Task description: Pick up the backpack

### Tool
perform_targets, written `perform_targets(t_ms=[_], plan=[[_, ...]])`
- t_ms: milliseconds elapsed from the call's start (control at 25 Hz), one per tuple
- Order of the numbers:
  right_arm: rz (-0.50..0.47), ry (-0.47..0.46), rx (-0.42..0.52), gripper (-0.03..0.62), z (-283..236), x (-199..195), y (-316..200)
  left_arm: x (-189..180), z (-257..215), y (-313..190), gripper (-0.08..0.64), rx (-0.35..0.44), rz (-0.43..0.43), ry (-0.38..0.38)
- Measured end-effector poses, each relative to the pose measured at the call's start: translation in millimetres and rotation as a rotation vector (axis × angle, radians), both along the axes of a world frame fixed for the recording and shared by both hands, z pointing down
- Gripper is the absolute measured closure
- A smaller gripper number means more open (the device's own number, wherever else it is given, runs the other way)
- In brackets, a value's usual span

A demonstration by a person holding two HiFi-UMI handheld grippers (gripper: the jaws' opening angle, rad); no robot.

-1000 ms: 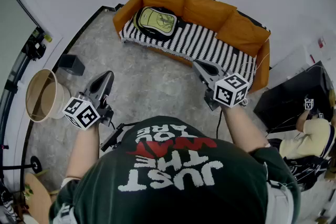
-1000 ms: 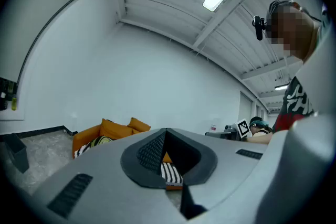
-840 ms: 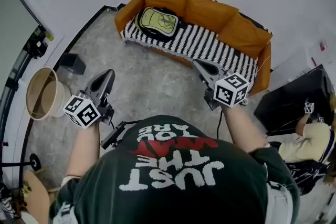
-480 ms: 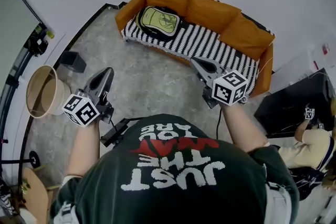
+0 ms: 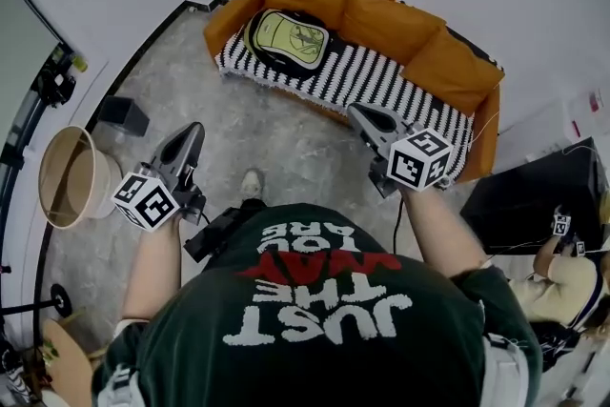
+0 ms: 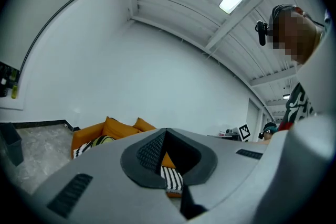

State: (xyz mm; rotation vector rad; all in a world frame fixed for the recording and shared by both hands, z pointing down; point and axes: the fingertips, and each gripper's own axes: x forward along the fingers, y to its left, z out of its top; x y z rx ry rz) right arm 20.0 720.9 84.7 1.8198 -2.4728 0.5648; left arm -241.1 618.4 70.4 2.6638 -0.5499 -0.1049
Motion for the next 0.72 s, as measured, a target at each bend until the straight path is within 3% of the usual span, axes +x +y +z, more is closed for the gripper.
perform_targets(t_ms=[360, 520, 720], plan=[[0.071, -0.023, 0.023, 0.565, 2.0, 48.2, -172.1, 57.7, 19.3, -205.9, 0.56, -0.04, 0.099, 0.001], [0.127, -0.025, 0.021, 0.565, 1.1, 72.9, -250.4, 90.1, 9.7, -302.5, 0.559, -0.02, 0.164, -0.011], [0.173, -0.054, 0.002, 0.565, 5.5, 104.1, -323.2, 124.3, 13.2, -388.0, 0.56, -0.046, 0.19, -0.019]])
